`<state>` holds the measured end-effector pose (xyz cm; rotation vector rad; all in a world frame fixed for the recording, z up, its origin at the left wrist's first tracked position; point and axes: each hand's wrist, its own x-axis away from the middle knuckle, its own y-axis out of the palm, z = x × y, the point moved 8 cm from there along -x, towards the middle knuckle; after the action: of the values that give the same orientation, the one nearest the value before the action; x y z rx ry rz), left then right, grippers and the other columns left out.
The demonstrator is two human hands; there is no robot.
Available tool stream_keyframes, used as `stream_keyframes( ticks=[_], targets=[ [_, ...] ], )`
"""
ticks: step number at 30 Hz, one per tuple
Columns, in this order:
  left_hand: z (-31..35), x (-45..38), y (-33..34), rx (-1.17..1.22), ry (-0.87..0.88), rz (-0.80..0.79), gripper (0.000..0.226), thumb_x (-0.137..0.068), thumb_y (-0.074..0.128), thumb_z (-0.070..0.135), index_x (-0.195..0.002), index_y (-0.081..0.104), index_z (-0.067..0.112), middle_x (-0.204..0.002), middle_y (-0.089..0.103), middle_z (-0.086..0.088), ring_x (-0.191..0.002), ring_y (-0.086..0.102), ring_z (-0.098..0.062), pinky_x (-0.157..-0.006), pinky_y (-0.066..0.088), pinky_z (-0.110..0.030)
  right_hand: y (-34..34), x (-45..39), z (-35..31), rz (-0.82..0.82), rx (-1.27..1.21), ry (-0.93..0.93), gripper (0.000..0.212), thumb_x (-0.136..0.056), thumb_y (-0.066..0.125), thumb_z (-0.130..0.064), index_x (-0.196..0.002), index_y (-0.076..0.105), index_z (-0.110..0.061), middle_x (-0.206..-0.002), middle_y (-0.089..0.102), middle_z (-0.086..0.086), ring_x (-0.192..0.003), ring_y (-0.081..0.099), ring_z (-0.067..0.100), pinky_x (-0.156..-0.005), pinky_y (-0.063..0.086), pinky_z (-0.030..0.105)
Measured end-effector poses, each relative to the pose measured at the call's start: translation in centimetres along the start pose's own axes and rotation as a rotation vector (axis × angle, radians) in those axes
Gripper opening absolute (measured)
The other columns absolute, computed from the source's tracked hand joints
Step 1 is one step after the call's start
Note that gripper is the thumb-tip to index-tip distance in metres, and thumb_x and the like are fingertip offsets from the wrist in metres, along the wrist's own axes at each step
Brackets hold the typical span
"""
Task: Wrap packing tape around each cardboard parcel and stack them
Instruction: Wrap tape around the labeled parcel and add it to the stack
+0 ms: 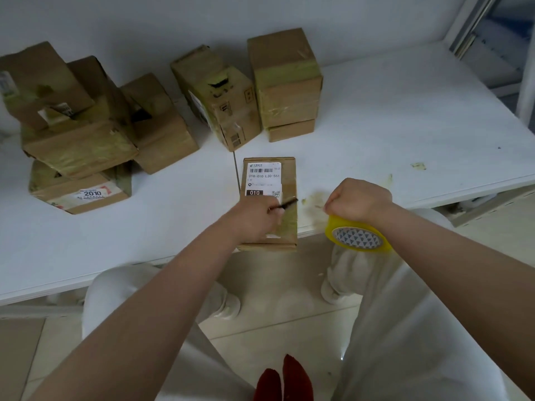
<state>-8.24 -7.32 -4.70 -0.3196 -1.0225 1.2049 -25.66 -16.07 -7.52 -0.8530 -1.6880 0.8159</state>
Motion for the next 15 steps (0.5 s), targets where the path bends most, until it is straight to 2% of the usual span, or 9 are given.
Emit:
stream_keyframes(
  ticks=[1,3,7,9,12,15],
  targets=[
    [0.5,-0.1,1.1,0.011,-0.031,-0.067,0.028,-0.102,0.041,0.024,-0.079,0.056,0.020,-0.082,0.059,-0.005,-0.069,0.057,-0.022,-0.060,0.047,-0.027,0.0,0.2,0.0,0.022,-0.001,-0.005,0.027,-0.077,0.055,-0.034,-0.094,0.074,-0.026,-0.094,0.070,-0.009,-0.086,0.063,0.019,-0.068,0.045,0.026],
    [1.0,-0.9,2.6,-0.053,-0.088,-0.134,0.025,-0.101,0.041,0.022,-0.085,0.058,0.014,-0.078,0.060,-0.008,-0.060,0.055,-0.021,-0.055,0.048,-0.026,-0.2,0.7,-0.2,0.073,0.006,-0.029,0.027,-0.077,0.053,-0.029,-0.092,0.075,-0.025,-0.090,0.071,-0.006,-0.084,0.065,0.019,-0.065,0.043,0.024],
    [1.7,-2.6,4.0,-0.243,-0.133,-0.145,0.021,-0.100,0.043,0.021,-0.094,0.058,0.008,-0.070,0.053,-0.001,-0.055,0.051,-0.014,-0.049,0.045,-0.022,-0.4,1.4,-0.5,0.118,0.033,-0.061,0.026,-0.079,0.051,-0.026,-0.088,0.076,-0.028,-0.086,0.071,-0.007,-0.082,0.064,0.019,-0.063,0.042,0.022],
    [1.9,-2.9,4.7,-0.320,-0.123,-0.156,0.026,-0.100,0.041,0.018,-0.102,0.061,0.002,-0.080,0.055,-0.006,-0.063,0.051,-0.018,-0.053,0.040,-0.026,-0.4,1.6,-0.6,0.131,0.037,-0.078,0.026,-0.081,0.050,-0.026,-0.087,0.076,-0.029,-0.087,0.071,-0.008,-0.083,0.064,0.019,-0.066,0.045,0.023],
    [2.0,-3.0,5.0,-0.335,-0.132,-0.162,0.031,-0.103,0.037,0.020,-0.115,0.058,0.001,-0.109,0.060,-0.016,-0.084,0.050,-0.024,-0.065,0.038,-0.029,-0.4,1.6,-0.4,0.110,-0.004,-0.075,0.025,-0.081,0.052,-0.027,-0.089,0.076,-0.029,-0.092,0.072,-0.008,-0.086,0.064,0.019,-0.065,0.043,0.023],
    [2.2,-2.9,5.2,-0.345,-0.132,-0.182,0.035,-0.105,0.031,0.018,-0.122,0.054,-0.001,-0.118,0.058,-0.018,-0.100,0.056,-0.029,-0.075,0.040,-0.034,-0.9,1.4,1.0,0.029,-0.137,-0.002,0.025,-0.080,0.059,-0.031,-0.097,0.075,-0.023,-0.103,0.072,-0.003,-0.096,0.065,0.021,-0.082,0.049,0.029]
  ],
)
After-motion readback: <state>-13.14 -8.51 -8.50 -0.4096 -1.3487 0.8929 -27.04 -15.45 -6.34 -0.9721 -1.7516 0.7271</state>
